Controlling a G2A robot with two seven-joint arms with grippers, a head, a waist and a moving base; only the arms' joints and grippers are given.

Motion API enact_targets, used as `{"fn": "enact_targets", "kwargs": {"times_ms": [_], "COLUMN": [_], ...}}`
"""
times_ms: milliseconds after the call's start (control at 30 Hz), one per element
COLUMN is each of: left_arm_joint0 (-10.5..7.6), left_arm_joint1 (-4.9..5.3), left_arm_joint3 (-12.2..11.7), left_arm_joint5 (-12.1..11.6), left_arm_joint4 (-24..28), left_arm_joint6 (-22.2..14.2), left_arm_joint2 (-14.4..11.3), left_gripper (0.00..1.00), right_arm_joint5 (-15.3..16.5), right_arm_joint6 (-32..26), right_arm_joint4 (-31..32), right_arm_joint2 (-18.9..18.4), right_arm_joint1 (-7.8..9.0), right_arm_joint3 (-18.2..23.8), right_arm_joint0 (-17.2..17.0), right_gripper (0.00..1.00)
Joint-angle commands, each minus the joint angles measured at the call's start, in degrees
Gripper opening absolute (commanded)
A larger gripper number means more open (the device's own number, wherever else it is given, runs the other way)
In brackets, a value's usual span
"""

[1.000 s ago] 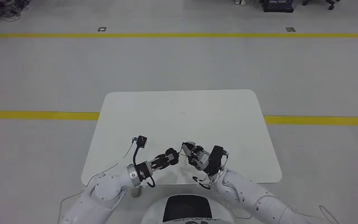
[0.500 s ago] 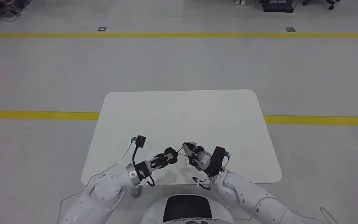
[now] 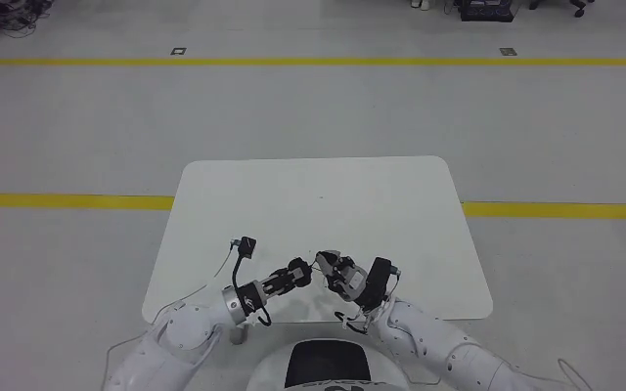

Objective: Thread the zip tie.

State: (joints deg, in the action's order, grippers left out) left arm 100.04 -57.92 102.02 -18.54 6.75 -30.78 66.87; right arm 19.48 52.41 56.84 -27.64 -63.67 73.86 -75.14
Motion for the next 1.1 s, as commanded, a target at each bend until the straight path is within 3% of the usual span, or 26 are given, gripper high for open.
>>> {"fn": "enact_targets", "kwargs": {"times_ms": [0, 1067], "left_arm_joint0": [-0.02, -0.33], "left_arm_joint1": [0.03, 0.74], "left_arm_joint3": [-0.03, 0.0], "left_arm_joint5": [-0.11, -0.94], "left_arm_joint4": [0.04, 1.95], "left_arm_joint6": [-0.01, -0.28], "left_arm_joint2": [-0.12, -0.77], "left_gripper": [0.0, 0.0], "right_arm_joint5": [0.0, 0.0], "right_arm_joint6": [0.11, 3.63], "right_arm_joint4": [-0.26, -6.67], "right_arm_joint2": [0.36, 7.72], "right_arm_joint1": [-0.03, 0.58], "right_arm_joint3": [-0.19, -1.15], "right_arm_joint0": [0.22, 4.1], "right_gripper": [0.0, 0.0]}}
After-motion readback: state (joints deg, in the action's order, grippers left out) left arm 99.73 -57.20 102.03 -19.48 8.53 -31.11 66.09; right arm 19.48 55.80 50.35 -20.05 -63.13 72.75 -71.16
